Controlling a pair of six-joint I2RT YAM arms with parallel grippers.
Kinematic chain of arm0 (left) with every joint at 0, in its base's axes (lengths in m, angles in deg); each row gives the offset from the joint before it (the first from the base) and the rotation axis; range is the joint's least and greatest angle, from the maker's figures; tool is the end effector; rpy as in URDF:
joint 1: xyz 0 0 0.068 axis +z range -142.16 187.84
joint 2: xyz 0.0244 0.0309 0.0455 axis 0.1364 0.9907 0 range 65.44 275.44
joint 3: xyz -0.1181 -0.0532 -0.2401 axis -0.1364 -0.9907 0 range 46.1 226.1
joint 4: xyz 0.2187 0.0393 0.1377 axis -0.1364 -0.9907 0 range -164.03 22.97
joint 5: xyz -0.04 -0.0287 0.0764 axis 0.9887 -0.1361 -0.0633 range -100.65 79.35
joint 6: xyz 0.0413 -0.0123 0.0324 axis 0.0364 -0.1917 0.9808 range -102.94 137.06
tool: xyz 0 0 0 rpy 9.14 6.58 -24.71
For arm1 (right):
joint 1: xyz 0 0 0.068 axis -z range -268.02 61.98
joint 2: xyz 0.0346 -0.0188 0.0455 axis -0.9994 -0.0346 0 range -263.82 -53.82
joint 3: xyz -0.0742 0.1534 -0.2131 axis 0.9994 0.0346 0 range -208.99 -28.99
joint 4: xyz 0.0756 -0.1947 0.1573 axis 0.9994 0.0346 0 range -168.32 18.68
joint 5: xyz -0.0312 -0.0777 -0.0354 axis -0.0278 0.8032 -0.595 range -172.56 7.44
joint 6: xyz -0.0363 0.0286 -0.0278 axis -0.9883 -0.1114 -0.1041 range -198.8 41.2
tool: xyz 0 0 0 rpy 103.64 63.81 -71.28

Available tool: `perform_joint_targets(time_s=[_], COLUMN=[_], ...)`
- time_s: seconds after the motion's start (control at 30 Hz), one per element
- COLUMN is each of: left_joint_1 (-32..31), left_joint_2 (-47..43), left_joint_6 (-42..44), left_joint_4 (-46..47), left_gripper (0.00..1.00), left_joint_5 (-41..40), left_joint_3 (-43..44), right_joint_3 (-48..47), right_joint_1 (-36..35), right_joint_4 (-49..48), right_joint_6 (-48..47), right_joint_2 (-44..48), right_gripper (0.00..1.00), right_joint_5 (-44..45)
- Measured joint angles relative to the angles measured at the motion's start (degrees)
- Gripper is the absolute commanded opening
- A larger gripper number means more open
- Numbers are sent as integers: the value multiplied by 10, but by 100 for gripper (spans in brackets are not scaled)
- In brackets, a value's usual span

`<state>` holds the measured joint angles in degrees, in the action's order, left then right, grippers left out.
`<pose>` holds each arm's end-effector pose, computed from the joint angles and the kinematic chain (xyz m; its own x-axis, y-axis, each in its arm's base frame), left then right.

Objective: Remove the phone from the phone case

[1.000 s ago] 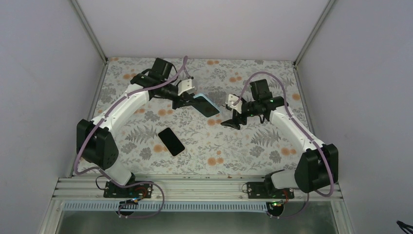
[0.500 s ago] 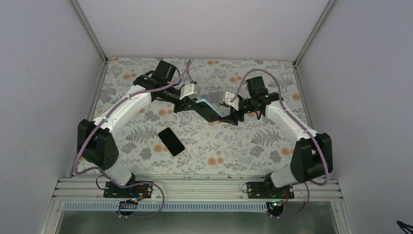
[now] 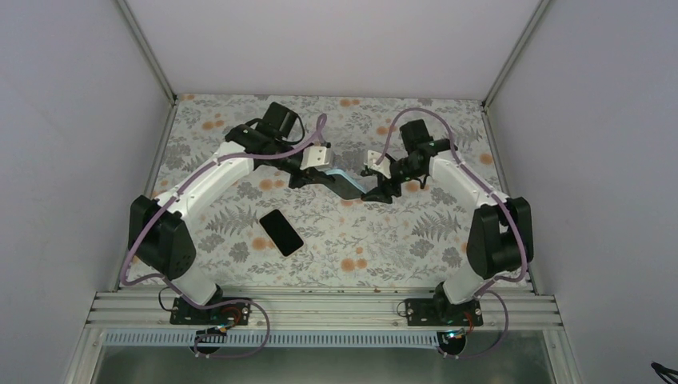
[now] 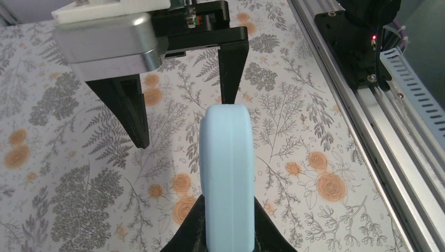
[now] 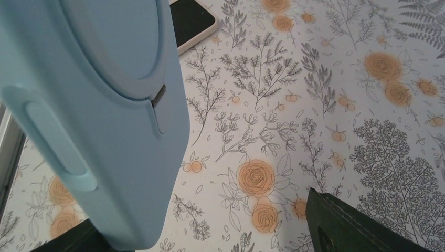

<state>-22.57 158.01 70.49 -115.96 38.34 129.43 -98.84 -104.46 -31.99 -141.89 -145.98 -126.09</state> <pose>0.2750 -0.1925 0.3143 0.1059 0.5488 -0.8292 0.9909 -0.1282 0.0416 0.2959 0.1129 0.2468 -0.0067 -0.6760 -0.7369 -0.9983 0.0475 -0.0345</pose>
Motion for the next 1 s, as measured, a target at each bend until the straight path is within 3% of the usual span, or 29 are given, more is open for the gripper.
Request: perform_joint_targets(time_s=[0.33,0.63,1.0], left_joint_1=[-24,-40,-78], left_joint_2=[2,31,38], left_joint_6=[23,32,33], left_joint_4=[12,-3,-110], left_gripper=[2,2,2], left_joint_5=[-26,-38,-21], left_joint_3=[16,18,17], right_joint_3=[-81,-92,-113], right_joint_1=[8,10,38], right_joint_4=[114,167,91], right_joint_6=[-76,-115,-116], right_joint_2=[-36,-65,-66], right_gripper=[80,81,80], right_joint_5=[30,88,143])
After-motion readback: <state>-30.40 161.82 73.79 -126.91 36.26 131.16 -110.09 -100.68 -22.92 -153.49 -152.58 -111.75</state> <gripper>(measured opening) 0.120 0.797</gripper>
